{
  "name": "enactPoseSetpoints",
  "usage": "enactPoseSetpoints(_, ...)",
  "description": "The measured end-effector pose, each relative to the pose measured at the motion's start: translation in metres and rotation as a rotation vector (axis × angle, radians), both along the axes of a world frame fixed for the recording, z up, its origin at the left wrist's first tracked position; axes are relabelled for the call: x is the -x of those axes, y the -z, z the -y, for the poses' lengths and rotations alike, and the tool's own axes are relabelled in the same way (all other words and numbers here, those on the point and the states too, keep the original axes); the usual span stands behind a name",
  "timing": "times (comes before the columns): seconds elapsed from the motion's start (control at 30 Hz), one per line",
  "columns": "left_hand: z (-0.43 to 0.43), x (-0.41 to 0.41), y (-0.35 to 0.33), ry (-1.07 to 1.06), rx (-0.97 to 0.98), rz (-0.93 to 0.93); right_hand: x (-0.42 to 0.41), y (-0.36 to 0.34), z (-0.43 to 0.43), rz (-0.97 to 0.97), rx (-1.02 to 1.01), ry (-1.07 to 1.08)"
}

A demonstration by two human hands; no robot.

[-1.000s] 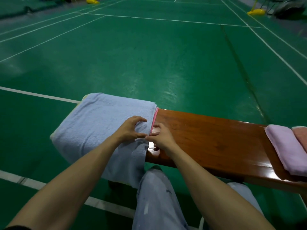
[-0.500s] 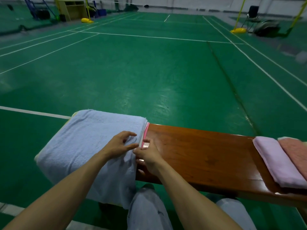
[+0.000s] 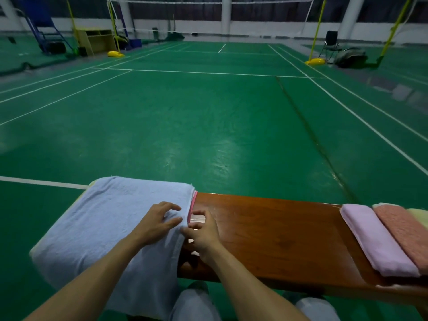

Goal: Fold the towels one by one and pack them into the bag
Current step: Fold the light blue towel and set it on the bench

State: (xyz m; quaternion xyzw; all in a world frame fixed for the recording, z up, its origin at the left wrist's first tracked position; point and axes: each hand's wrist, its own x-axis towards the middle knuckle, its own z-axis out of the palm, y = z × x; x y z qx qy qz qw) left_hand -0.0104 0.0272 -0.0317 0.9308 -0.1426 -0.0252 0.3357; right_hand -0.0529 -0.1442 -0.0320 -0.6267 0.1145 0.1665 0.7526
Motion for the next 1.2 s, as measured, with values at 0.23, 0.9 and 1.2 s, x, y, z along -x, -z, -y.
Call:
enactPoseSetpoints(0.23, 0.031, 0.001, -0.007, 0.054, -0.074, -0.02, -0.003, -0.002, 0.014, -0.004, -0.077, 0.104)
enactPoseSetpoints(0.9, 0.203, -0.008, 0.007, 0.317, -0.108, -0.044, 0.003, 0.012, 0.202, -0.032, 0.106, 0.416)
enactPoseSetpoints(1.2, 0.308, -0.003, 0.023, 0.447, -0.117, -0.073, 0.024, 0.018, 0.297, -0.031, 0.235, 0.557)
